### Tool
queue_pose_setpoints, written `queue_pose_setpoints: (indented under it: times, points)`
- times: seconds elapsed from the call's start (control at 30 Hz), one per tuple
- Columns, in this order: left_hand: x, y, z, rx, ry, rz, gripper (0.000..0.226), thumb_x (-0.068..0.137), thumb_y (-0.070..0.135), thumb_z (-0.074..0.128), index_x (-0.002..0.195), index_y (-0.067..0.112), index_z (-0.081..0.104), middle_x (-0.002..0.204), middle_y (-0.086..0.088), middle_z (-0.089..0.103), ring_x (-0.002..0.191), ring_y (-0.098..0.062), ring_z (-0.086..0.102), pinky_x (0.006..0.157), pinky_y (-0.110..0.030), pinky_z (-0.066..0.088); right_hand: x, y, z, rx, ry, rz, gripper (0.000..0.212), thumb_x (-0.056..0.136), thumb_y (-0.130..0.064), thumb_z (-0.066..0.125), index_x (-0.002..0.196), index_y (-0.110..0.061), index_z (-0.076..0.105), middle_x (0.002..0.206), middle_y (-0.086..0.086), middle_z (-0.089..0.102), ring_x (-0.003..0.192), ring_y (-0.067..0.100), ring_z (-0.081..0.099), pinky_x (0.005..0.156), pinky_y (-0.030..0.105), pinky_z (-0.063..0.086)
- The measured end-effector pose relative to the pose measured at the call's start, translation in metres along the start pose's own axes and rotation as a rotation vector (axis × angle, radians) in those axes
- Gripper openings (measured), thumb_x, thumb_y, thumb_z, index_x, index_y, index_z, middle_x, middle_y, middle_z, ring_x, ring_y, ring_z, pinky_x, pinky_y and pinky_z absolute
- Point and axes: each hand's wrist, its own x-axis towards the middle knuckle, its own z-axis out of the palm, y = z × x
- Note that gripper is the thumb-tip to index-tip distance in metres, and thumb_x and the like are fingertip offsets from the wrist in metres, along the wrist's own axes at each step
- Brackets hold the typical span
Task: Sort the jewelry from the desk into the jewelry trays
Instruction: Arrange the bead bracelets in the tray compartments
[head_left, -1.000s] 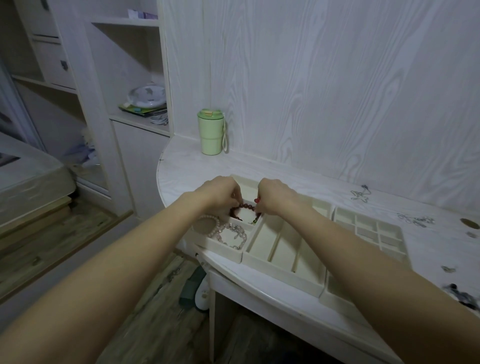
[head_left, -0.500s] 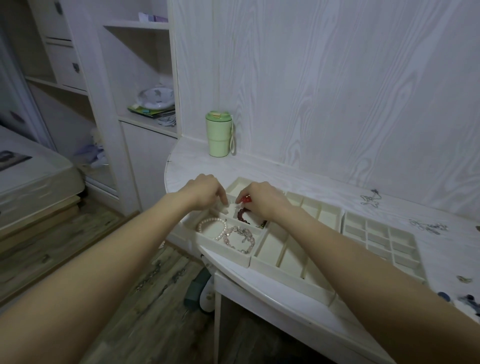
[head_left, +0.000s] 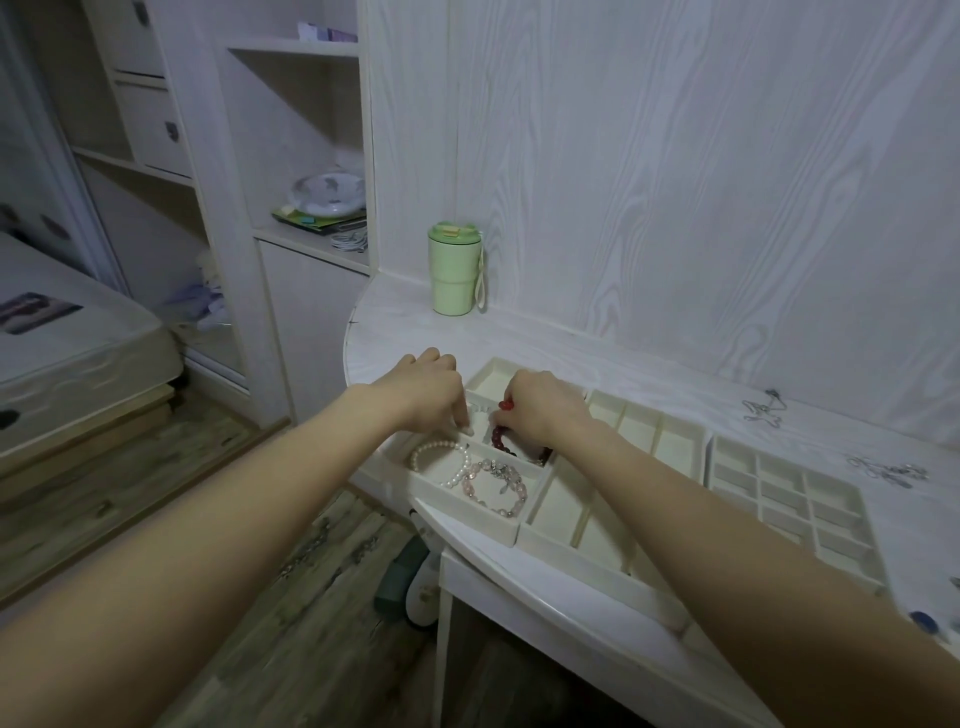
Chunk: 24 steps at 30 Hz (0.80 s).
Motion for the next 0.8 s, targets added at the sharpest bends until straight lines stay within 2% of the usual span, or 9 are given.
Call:
queue_pose_setpoints:
  times: [0.07, 0.17, 0.27, 0.37, 0.47, 0.6, 0.7, 0.8]
  points:
    - [0.002, -0.002, 0.003, -0.016, 0.023, 0.010, 0.025, 0.090, 0.032, 0.059, 0.115, 0.031, 0.066, 0.117, 0.001, 0.046, 0.112, -0.021, 0.036, 0.082, -0.027, 0.027, 0.001, -0.004, 0.001, 0.027, 0.002, 0.021, 0.029, 0.088, -0.033, 0.063, 0.080, -0.011, 0.047, 0.104, 0.013, 0.062, 0.085, 0.030, 0.054, 0.066, 0.031, 0.038]
    - [0.007, -0.008, 0.008, -0.083, 0.045, -0.001, 0.031, 0.090, 0.026, 0.052, 0.118, 0.035, 0.062, 0.122, 0.001, 0.051, 0.107, -0.027, 0.043, 0.082, -0.032, 0.036, 0.002, -0.011, 0.001, 0.056, 0.015, 0.046, 0.026, 0.085, -0.026, 0.065, 0.099, -0.007, 0.055, 0.108, 0.014, 0.061, 0.096, 0.032, 0.058, 0.067, 0.031, 0.039]
    - [0.010, -0.007, 0.007, -0.018, 0.003, -0.016, 0.031, 0.091, 0.030, 0.052, 0.119, 0.036, 0.062, 0.112, -0.001, 0.051, 0.106, -0.028, 0.045, 0.088, -0.035, 0.040, 0.003, -0.016, 0.001, 0.059, 0.020, 0.040, 0.017, 0.085, -0.017, 0.063, 0.094, -0.009, 0.051, 0.106, 0.015, 0.061, 0.087, 0.032, 0.054, 0.066, 0.032, 0.038]
    - [0.007, -0.002, 0.001, 0.079, -0.020, -0.012, 0.026, 0.094, 0.034, 0.051, 0.115, 0.031, 0.065, 0.108, -0.005, 0.047, 0.103, -0.028, 0.044, 0.082, -0.029, 0.035, 0.005, -0.018, 0.000, 0.005, 0.017, 0.004, 0.015, 0.086, -0.014, 0.061, 0.088, -0.012, 0.046, 0.108, 0.015, 0.061, 0.091, 0.032, 0.056, 0.067, 0.032, 0.038]
    - [0.003, 0.000, 0.001, 0.123, 0.001, -0.013, 0.024, 0.094, 0.028, 0.049, 0.111, 0.027, 0.066, 0.108, -0.006, 0.046, 0.093, -0.026, 0.041, 0.078, -0.029, 0.034, 0.004, -0.018, -0.001, -0.107, 0.038, -0.080, 0.007, 0.090, -0.012, 0.056, 0.091, -0.011, 0.049, 0.109, 0.015, 0.061, 0.097, 0.032, 0.058, 0.067, 0.032, 0.037]
    - [0.006, 0.002, 0.005, 0.153, 0.039, 0.051, 0.020, 0.092, 0.024, 0.051, 0.102, 0.022, 0.069, 0.104, -0.001, 0.058, 0.103, -0.022, 0.042, 0.076, -0.030, 0.031, 0.005, -0.014, 0.002, -0.208, 0.107, -0.183, 0.010, 0.092, -0.010, 0.053, 0.101, -0.007, 0.056, 0.110, 0.015, 0.061, 0.100, 0.033, 0.059, 0.067, 0.032, 0.037]
    - [0.010, -0.006, 0.008, 0.042, 0.041, 0.040, 0.023, 0.091, 0.030, 0.053, 0.110, 0.032, 0.066, 0.117, 0.001, 0.056, 0.105, -0.025, 0.045, 0.077, -0.031, 0.033, 0.007, -0.008, 0.003, -0.111, 0.135, -0.136, 0.021, 0.090, -0.009, 0.055, 0.110, -0.005, 0.060, 0.109, 0.016, 0.062, 0.099, 0.034, 0.059, 0.067, 0.032, 0.039]
    - [0.005, -0.013, 0.007, -0.077, 0.019, 0.019, 0.026, 0.089, 0.022, 0.054, 0.106, 0.037, 0.067, 0.106, 0.004, 0.051, 0.104, -0.022, 0.044, 0.082, -0.031, 0.036, 0.008, -0.004, 0.004, 0.049, 0.071, -0.064, 0.019, 0.084, -0.019, 0.066, 0.097, -0.006, 0.061, 0.098, 0.013, 0.063, 0.093, 0.033, 0.060, 0.066, 0.032, 0.041]
